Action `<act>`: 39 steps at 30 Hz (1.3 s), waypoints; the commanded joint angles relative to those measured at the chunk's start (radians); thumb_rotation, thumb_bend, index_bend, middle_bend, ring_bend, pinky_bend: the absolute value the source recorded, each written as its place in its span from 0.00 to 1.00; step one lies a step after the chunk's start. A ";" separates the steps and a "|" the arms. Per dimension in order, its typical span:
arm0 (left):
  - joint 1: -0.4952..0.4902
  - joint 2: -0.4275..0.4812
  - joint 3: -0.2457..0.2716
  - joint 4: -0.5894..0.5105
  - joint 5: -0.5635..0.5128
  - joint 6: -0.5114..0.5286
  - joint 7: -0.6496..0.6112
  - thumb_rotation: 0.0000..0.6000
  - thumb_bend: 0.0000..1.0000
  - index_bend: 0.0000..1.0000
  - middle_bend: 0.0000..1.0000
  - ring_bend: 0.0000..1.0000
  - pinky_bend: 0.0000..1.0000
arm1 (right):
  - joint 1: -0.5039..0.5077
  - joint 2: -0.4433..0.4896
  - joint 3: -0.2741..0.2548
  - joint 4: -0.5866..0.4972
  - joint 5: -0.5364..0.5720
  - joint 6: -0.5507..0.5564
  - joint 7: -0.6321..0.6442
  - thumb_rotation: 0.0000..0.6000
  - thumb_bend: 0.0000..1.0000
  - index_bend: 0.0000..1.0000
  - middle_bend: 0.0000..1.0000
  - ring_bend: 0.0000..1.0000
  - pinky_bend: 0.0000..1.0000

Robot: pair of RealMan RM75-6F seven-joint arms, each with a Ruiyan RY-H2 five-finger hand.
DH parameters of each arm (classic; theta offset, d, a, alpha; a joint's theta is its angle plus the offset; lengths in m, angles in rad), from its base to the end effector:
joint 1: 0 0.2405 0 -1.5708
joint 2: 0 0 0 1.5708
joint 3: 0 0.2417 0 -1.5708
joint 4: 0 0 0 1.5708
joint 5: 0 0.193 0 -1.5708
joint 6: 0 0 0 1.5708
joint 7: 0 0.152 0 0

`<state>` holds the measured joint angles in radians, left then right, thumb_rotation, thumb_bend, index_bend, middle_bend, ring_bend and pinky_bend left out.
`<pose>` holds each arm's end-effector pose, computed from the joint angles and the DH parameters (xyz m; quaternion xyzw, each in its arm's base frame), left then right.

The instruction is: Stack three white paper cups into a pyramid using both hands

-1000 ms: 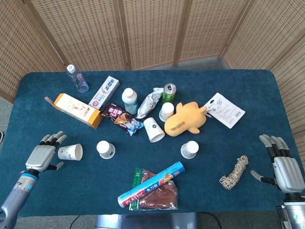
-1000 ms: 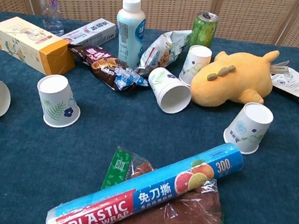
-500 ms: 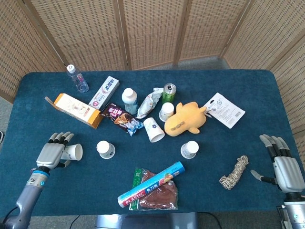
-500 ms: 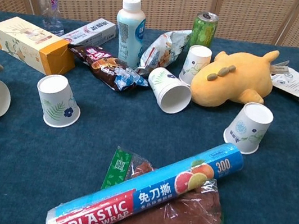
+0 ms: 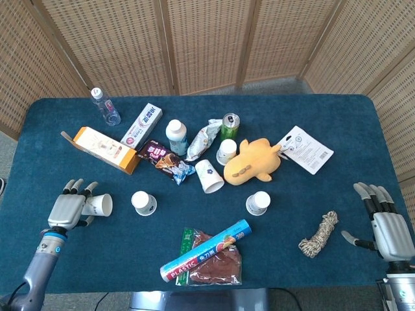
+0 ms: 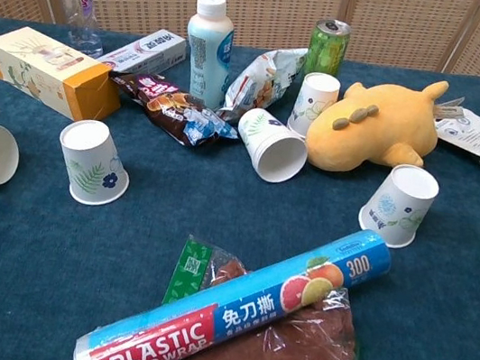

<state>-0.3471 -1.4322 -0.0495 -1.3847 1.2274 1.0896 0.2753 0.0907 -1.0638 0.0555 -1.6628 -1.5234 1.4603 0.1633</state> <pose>-0.2964 0.2551 0.0453 -0.6862 -0.4245 -0.2513 0.5346 -0.2823 -0.1886 0.1764 0.5741 -0.4327 0.4348 0.5423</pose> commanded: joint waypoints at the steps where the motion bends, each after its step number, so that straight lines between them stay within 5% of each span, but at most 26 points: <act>1: 0.004 0.005 0.001 -0.002 0.012 0.018 0.000 1.00 0.32 0.13 0.40 0.09 0.00 | 0.000 0.000 -0.001 0.000 -0.001 -0.001 -0.001 1.00 0.00 0.00 0.00 0.00 0.00; 10: 0.012 -0.020 -0.002 0.027 0.037 0.060 -0.008 1.00 0.35 0.22 0.53 0.21 0.05 | 0.000 0.001 0.000 -0.001 0.001 -0.002 0.001 1.00 0.00 0.00 0.00 0.00 0.00; 18: 0.021 0.016 0.012 0.038 0.096 0.125 0.051 1.00 0.35 0.23 0.52 0.20 0.05 | 0.001 0.001 -0.002 -0.002 -0.001 -0.004 0.003 1.00 0.00 0.00 0.00 0.00 0.00; 30: -0.010 0.207 0.052 -0.150 0.130 0.122 0.436 1.00 0.35 0.23 0.47 0.19 0.07 | 0.001 0.001 -0.004 -0.008 -0.005 -0.003 0.000 1.00 0.00 0.00 0.00 0.00 0.00; 39: -0.070 0.247 0.068 -0.294 -0.085 0.017 0.813 1.00 0.36 0.24 0.46 0.17 0.08 | 0.001 0.002 -0.001 -0.004 0.000 -0.004 0.014 1.00 0.00 0.00 0.00 0.00 0.00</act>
<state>-0.3908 -1.1984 0.0117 -1.6210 1.2332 1.1323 0.9632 0.0912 -1.0614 0.0543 -1.6673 -1.5240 1.4568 0.1771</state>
